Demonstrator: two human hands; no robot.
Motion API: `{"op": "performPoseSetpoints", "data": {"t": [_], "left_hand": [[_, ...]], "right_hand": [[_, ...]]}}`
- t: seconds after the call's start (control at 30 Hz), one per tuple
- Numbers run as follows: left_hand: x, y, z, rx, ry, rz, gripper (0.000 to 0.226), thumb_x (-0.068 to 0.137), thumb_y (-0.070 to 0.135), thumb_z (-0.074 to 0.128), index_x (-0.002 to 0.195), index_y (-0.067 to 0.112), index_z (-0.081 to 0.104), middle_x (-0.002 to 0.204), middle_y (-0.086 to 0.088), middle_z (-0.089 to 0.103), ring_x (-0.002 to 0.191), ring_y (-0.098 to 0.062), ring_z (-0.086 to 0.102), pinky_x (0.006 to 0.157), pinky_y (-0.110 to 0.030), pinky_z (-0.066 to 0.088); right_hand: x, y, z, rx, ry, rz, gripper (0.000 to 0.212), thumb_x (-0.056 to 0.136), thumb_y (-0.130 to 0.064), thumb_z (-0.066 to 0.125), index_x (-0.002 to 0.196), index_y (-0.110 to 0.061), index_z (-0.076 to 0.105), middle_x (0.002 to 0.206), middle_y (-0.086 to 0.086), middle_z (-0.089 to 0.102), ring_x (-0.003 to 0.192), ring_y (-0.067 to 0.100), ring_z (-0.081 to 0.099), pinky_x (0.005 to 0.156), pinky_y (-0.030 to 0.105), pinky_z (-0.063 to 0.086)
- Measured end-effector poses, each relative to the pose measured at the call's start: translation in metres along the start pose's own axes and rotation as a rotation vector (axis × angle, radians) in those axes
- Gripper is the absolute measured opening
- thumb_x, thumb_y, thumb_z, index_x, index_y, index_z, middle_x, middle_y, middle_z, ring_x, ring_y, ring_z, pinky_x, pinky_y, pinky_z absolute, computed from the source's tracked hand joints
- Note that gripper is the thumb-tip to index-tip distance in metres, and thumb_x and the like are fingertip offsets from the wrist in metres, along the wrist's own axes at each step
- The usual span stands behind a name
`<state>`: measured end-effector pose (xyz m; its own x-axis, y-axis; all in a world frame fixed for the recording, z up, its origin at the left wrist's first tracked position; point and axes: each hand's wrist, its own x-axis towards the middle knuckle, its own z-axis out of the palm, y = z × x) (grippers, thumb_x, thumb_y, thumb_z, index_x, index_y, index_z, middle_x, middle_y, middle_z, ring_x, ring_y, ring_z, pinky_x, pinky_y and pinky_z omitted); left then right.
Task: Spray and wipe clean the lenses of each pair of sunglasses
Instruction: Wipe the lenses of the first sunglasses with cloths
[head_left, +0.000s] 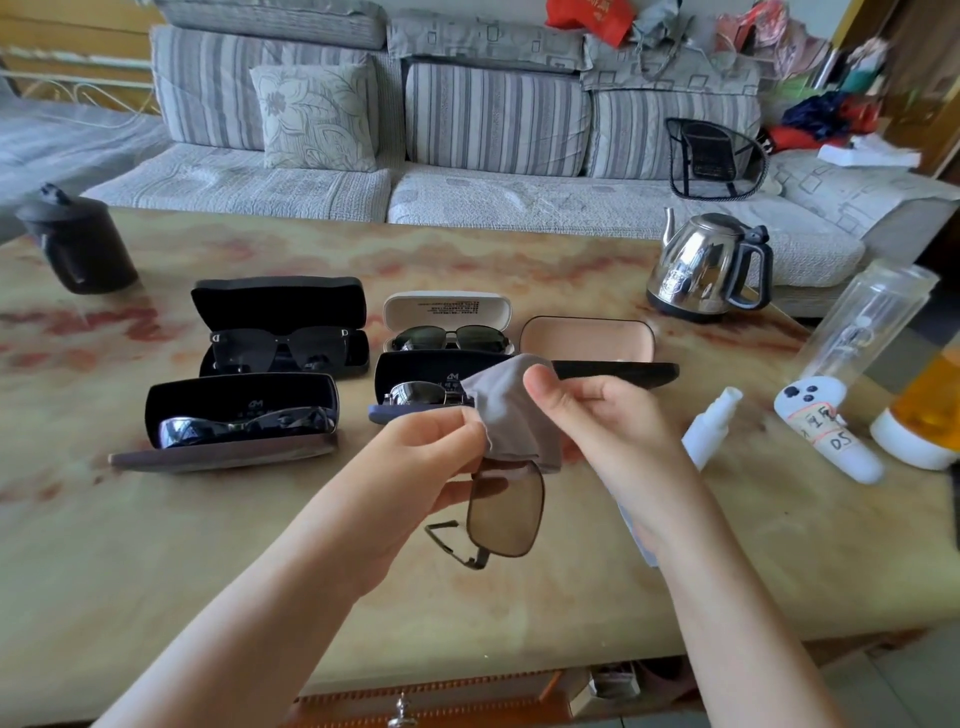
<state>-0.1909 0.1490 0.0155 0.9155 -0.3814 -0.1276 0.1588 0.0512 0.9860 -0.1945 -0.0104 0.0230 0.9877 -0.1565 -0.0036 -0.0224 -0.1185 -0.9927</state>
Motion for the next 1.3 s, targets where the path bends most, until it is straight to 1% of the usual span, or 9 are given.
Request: {"op": "performPoseSetpoints", "data": {"t": [0.1, 0.2, 0.27, 0.4, 0.53, 0.73, 0.9, 1.03, 1.3], "left_hand": [[-0.001, 0.001, 0.000, 0.049, -0.023, 0.018, 0.029, 0.102, 0.011, 0.042, 0.110, -0.001, 0.067, 0.108, -0.010, 0.073, 0.104, -0.017, 0.069, 0.091, -0.026, 0.054], [-0.001, 0.001, -0.002, 0.125, 0.024, 0.044, 0.030, 0.100, 0.013, 0.045, 0.109, -0.008, 0.064, 0.107, -0.016, 0.072, 0.103, -0.020, 0.068, 0.091, -0.027, 0.054], [0.000, 0.002, -0.003, 0.169, 0.085, 0.066, 0.028, 0.098, 0.011, 0.047, 0.099, -0.009, 0.066, 0.098, -0.017, 0.073, 0.096, -0.023, 0.069, 0.089, -0.026, 0.054], [-0.002, 0.005, -0.002, 0.222, 0.115, 0.078, 0.026, 0.095, 0.007, 0.051, 0.075, 0.007, 0.068, 0.072, 0.004, 0.070, 0.076, -0.006, 0.065, 0.077, -0.013, 0.052], [-0.003, 0.006, -0.001, 0.308, 0.116, 0.112, 0.024, 0.094, 0.010, 0.056, 0.074, 0.010, 0.069, 0.070, 0.003, 0.071, 0.069, 0.000, 0.062, 0.064, -0.005, 0.045], [-0.004, 0.001, 0.005, 0.384, 0.103, 0.208, 0.017, 0.087, 0.024, 0.064, 0.089, 0.011, 0.074, 0.085, 0.004, 0.076, 0.080, -0.001, 0.068, 0.078, -0.014, 0.051], [-0.004, 0.004, 0.006, 0.412, 0.156, 0.264, 0.012, 0.086, 0.021, 0.065, 0.076, 0.023, 0.072, 0.078, 0.012, 0.075, 0.076, 0.001, 0.069, 0.074, -0.011, 0.050], [-0.006, 0.005, 0.006, 0.423, 0.136, 0.249, 0.011, 0.087, 0.021, 0.065, 0.079, 0.023, 0.073, 0.079, 0.014, 0.075, 0.080, -0.001, 0.070, 0.079, -0.013, 0.052], [-0.007, 0.004, 0.007, 0.422, 0.246, 0.348, 0.015, 0.088, 0.017, 0.065, 0.075, 0.021, 0.072, 0.070, 0.016, 0.072, 0.068, 0.008, 0.065, 0.064, -0.005, 0.043]], "right_hand": [[0.002, -0.001, -0.001, 0.085, -0.109, 0.056, 0.045, 0.062, -0.041, 0.072, 0.086, -0.003, 0.073, 0.077, 0.004, 0.073, 0.066, 0.006, 0.065, 0.061, 0.011, 0.049], [0.004, 0.003, -0.002, 0.237, -0.240, 0.150, 0.042, 0.063, -0.031, 0.073, 0.097, -0.005, 0.075, 0.098, 0.011, 0.075, 0.087, 0.019, 0.070, 0.084, 0.029, 0.055], [0.004, 0.004, -0.002, 0.336, -0.284, 0.194, 0.036, 0.067, -0.021, 0.070, 0.099, -0.006, 0.075, 0.102, 0.011, 0.075, 0.090, 0.019, 0.070, 0.086, 0.032, 0.055], [0.003, 0.003, -0.002, 0.535, -0.327, 0.210, 0.035, 0.069, -0.008, 0.065, 0.103, -0.001, 0.072, 0.106, 0.013, 0.073, 0.094, 0.019, 0.069, 0.090, 0.028, 0.056], [0.000, 0.004, 0.002, 0.510, -0.272, 0.178, 0.031, 0.067, -0.009, 0.068, 0.097, -0.004, 0.074, 0.104, 0.014, 0.074, 0.095, 0.021, 0.070, 0.091, 0.029, 0.055], [0.001, 0.006, 0.009, 0.442, -0.139, 0.131, 0.058, 0.060, -0.033, 0.078, 0.106, 0.003, 0.072, 0.111, 0.019, 0.071, 0.115, 0.033, 0.063, 0.110, 0.044, 0.041], [0.001, -0.003, 0.002, 0.626, -0.140, 0.117, 0.031, 0.074, -0.019, 0.065, 0.102, -0.006, 0.072, 0.106, 0.009, 0.074, 0.099, 0.018, 0.070, 0.094, 0.028, 0.054], [0.002, -0.009, -0.005, 0.737, -0.163, 0.120, 0.031, 0.075, -0.013, 0.061, 0.104, -0.006, 0.071, 0.104, 0.007, 0.075, 0.096, 0.012, 0.071, 0.083, 0.019, 0.056], [-0.002, -0.006, 0.000, 0.500, -0.139, 0.024, 0.033, 0.063, -0.016, 0.071, 0.094, -0.006, 0.074, 0.095, 0.010, 0.075, 0.087, 0.015, 0.070, 0.081, 0.022, 0.055]]}}
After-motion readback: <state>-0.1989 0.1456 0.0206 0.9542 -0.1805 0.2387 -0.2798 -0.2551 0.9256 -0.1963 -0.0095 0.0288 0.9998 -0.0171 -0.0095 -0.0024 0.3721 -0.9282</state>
